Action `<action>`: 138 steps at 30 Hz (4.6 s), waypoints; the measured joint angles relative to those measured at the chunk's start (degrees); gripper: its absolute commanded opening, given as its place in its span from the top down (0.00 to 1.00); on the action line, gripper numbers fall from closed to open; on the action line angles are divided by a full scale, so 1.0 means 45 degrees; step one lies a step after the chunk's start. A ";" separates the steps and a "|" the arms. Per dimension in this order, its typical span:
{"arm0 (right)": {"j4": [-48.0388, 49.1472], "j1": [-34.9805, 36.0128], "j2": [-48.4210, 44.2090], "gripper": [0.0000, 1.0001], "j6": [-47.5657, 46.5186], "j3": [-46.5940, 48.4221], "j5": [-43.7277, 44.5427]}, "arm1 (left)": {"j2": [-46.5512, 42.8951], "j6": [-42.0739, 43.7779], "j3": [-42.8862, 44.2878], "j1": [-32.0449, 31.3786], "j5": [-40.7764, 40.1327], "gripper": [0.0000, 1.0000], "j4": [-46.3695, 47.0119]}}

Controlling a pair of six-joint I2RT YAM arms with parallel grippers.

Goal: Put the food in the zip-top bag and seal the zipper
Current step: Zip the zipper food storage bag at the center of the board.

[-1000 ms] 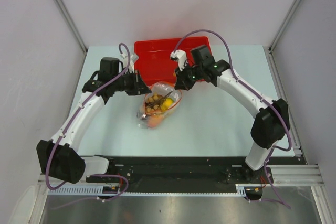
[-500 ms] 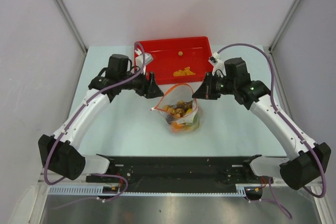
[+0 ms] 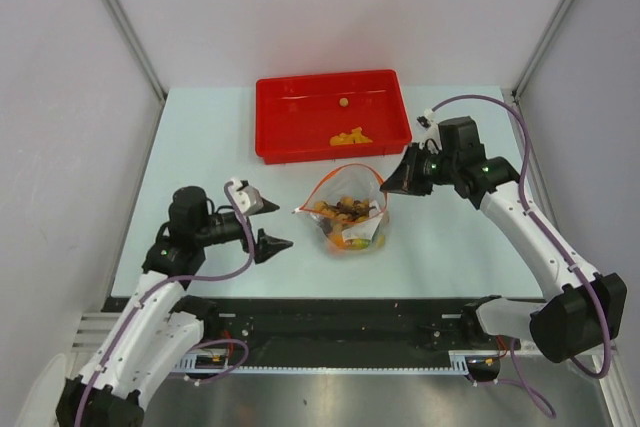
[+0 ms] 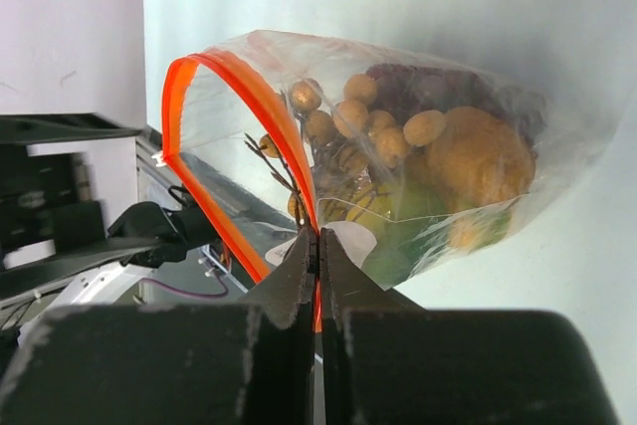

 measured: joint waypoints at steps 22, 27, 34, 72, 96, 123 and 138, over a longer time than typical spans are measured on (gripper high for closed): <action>-0.0316 -0.1540 -0.0466 1.00 -0.0146 -0.0005 -0.1005 | 0.4537 0.0665 -0.1146 -0.2021 0.0379 1.00 0.6771; -0.1185 -0.2492 -0.1273 1.00 -0.0855 0.0044 -0.1486 | 0.3308 0.0651 0.0418 -0.1836 0.0656 1.00 0.4867; -0.1744 -0.1054 -0.0733 0.34 -0.2492 0.0058 -0.1069 | 0.4401 0.1219 0.1875 -0.1865 0.1064 1.00 0.2885; 0.3721 0.7883 0.0860 0.73 -1.6781 0.0505 0.2059 | 0.4070 0.4197 0.4357 -0.3031 0.0000 1.00 -0.2929; 0.3891 0.6994 0.0831 1.00 -1.5164 0.0500 0.1933 | 0.2040 0.0758 0.1632 -0.2511 -0.0797 0.63 0.1982; 0.5280 0.8014 0.0087 0.53 -1.4999 0.0500 0.0622 | 0.2705 0.1365 0.1948 -0.2531 -0.0772 1.00 0.1953; 0.5668 0.8009 0.0899 0.89 -1.5290 0.0500 0.0845 | 0.2404 0.1860 0.1948 -0.2744 -0.0869 1.00 0.1438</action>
